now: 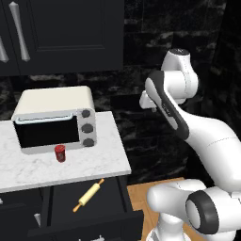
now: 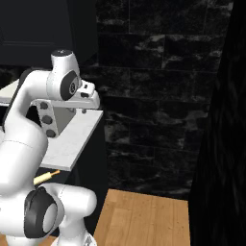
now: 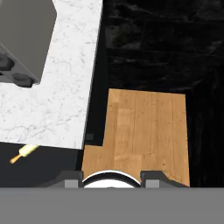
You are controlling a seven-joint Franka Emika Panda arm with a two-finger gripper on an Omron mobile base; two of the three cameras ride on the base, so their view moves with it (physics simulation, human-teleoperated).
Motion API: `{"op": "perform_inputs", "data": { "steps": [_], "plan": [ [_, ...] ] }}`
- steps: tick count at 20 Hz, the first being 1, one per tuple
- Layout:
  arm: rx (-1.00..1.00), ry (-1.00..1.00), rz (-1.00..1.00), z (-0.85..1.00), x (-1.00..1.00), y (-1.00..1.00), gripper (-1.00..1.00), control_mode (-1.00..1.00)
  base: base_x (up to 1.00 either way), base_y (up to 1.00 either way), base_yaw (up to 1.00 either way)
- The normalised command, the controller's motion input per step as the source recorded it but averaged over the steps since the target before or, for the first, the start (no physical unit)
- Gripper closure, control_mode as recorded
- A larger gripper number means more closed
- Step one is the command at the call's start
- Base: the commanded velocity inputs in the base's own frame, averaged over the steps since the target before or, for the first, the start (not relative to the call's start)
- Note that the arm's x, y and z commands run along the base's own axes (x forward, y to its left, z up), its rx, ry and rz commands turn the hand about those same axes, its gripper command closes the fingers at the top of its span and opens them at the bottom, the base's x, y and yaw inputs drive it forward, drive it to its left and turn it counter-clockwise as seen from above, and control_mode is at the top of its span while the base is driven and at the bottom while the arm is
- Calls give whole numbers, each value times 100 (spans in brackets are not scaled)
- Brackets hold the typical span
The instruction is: Pick the rolling pin from the drawer and place it on the counter.
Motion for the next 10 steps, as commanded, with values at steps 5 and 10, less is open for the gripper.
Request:
{"op": "perform_inputs", "data": {
  "steps": [5,10],
  "plan": [
    [0,0,0,-26,0,8,-100,-100,0,0,0],
    [-2,-1,0,-47,0,72,-100,-100,0,0,0]
  ]
}}
